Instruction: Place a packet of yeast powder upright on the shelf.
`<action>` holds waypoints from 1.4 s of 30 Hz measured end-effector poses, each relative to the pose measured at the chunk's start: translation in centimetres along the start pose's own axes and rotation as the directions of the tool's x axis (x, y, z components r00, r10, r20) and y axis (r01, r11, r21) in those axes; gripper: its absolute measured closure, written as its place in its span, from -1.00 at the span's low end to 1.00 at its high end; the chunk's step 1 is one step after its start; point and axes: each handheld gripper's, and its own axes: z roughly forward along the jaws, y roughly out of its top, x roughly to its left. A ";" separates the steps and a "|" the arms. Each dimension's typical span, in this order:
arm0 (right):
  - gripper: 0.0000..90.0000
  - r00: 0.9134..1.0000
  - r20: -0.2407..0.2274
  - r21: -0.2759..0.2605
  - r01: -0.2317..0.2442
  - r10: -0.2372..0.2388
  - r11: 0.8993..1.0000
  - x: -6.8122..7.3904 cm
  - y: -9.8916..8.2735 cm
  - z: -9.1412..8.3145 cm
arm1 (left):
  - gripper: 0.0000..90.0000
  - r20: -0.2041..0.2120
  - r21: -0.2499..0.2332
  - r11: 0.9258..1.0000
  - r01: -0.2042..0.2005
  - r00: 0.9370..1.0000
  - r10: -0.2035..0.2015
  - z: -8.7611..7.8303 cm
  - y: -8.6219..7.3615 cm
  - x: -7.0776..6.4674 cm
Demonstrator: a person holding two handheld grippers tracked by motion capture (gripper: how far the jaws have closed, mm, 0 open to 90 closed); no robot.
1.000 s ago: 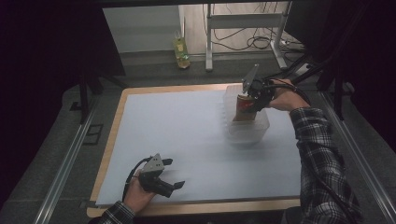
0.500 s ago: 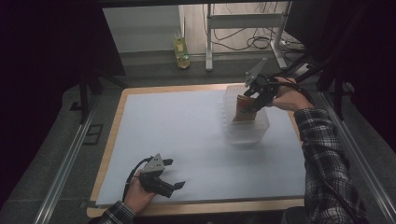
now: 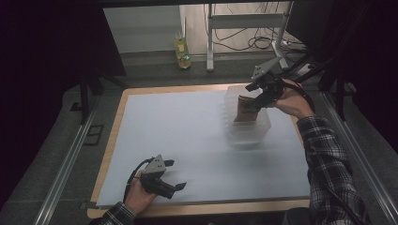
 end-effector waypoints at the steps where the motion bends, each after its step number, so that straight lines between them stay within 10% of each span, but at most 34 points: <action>1: -0.57 1.000 0.015 -0.017 -0.015 0.016 1.000 0.2 -0.1 0.0 | -0.92 0.000 0.000 1.000 0.000 1.000 0.000 0.0 0.0 0.0; 20: -0.81 0.988 0.026 -0.157 -0.144 0.149 0.977 2.2 -0.7 -0.2 | -0.98 -0.023 -0.007 1.000 0.009 1.000 -0.009 -0.2 0.0 0.2; 42: -0.90 0.992 0.048 -0.178 -0.110 0.120 0.978 7.5 -2.3 -1.1 | -1.00 -0.101 -0.013 1.000 0.014 0.995 -0.015 -0.6 0.1 0.3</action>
